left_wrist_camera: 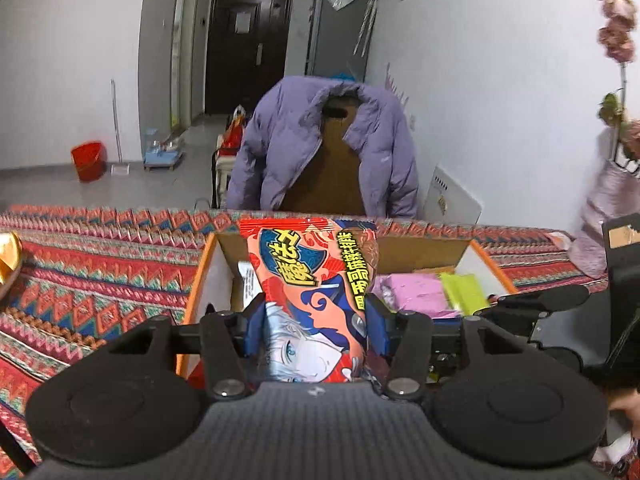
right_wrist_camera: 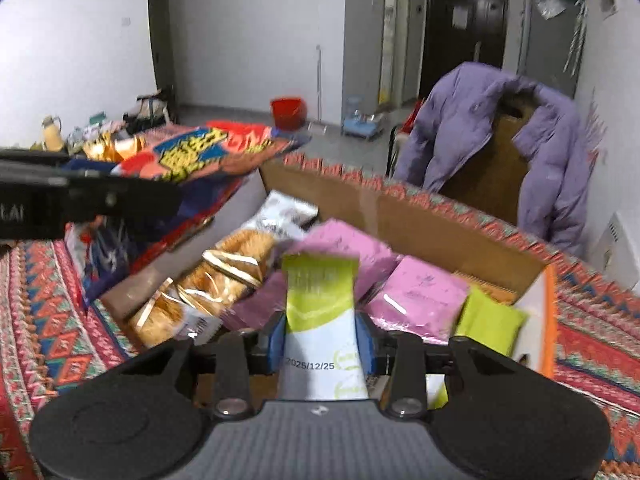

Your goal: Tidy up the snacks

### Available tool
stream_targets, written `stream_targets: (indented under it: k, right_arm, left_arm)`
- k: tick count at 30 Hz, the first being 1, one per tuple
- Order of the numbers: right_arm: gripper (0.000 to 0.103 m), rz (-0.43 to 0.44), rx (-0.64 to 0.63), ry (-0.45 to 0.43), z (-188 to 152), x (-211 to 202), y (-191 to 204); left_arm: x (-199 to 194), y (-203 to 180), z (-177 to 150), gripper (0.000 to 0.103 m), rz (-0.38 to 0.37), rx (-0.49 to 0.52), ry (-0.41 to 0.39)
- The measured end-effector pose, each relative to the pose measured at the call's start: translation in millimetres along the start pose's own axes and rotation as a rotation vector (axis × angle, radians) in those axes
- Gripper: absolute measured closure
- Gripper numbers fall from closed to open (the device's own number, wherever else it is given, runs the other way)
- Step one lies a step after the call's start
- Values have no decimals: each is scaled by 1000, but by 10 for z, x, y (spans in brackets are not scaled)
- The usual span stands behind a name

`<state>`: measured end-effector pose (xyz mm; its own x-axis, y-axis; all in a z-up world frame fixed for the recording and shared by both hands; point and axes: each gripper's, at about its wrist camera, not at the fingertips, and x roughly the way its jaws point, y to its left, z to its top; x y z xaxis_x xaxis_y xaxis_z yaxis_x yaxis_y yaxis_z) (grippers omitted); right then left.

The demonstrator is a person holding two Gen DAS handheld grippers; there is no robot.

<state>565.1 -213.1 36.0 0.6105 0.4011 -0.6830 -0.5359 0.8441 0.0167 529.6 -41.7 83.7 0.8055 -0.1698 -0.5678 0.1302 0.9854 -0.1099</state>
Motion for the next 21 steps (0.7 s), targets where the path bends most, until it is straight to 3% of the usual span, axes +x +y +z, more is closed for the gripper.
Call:
stream_targets:
  k: [2,6,8,14,18,21]
  right_arm:
    - [63,5,20,17,-16,118,-69]
    - [42,-7,59,7,-87,62,-163]
    - [38,-17,61,-11,-132,-68,-195]
    - [32,-101,61,-42,-165,-409,-333]
    - [32,-122,86,-53,-175,-545,-389]
    - [32,-122,87,-61,-179,-642,-381]
  left_arm:
    - [157,34,-18,52,-4,-24,27]
    - [372,49,-124,52,-21,-60,77]
    - [437,44,-152,52,-31,-60,90]
    - [529,-104,-226,51,-51,-72,111]
    - [498,-176,-254,37,-68,-60,115]
    - [371,-160,-227,35,-66,-42,99]
